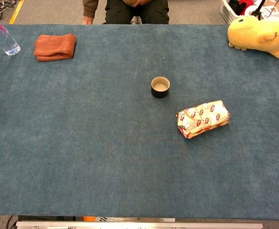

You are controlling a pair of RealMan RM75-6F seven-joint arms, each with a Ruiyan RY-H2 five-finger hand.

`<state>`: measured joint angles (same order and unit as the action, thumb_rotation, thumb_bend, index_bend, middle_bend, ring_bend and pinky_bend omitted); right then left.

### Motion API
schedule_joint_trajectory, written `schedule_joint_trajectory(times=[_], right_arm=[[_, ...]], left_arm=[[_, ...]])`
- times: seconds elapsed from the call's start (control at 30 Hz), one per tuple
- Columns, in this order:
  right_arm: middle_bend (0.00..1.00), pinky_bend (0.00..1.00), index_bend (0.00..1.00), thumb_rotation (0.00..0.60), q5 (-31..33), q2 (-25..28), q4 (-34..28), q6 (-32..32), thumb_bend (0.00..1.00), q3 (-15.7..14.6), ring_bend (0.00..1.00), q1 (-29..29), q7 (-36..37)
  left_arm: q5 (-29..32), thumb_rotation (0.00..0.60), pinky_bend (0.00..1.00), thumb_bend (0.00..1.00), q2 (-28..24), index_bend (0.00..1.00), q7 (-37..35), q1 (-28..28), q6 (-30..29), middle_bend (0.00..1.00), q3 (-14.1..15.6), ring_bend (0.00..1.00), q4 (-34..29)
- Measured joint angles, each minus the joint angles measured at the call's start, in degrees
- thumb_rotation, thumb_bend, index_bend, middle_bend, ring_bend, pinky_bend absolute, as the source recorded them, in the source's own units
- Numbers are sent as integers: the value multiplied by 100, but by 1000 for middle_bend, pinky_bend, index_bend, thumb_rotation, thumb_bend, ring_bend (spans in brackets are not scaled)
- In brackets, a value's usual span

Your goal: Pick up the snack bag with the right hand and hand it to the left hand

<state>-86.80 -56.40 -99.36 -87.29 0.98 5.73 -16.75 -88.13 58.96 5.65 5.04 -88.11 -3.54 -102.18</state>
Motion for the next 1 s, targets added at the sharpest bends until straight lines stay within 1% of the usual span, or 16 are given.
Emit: schedule_joint_trajectory(times=[0.27,0.47,0.57,0.77,0.9,1.0], right_arm=[[241,217,37,600,-228,-14,49,52,6,-16,100,24,-9],[245,217,38,600,-335,98,-109,524,6,-76,130,213,53],[248,217,52,600,-324,178,-271,918,6,-114,136,365,61],[248,217,113,600,-235,219,-546,1992,7,-169,136,849,73],[248,217,169,600,-42,-55,-583,2616,6,-142,136,1225,-205],[248,217,179,600,188,-335,-538,2909,6,-79,136,1447,-570]], left_arm=[[-26,600,260,254,-17,299,29,16,40,230,27,168,-35],[0,600,260,253,-92,299,-6,-18,-2,229,27,168,-105],[-17,600,260,254,-126,299,-29,-56,-67,228,32,168,-132],[-52,600,260,254,-213,299,-66,-121,-119,228,82,168,-207],[-113,600,260,254,-276,299,-119,-166,-208,228,92,168,-249],[-188,600,260,254,-314,299,-150,-198,-264,228,113,168,-275]])
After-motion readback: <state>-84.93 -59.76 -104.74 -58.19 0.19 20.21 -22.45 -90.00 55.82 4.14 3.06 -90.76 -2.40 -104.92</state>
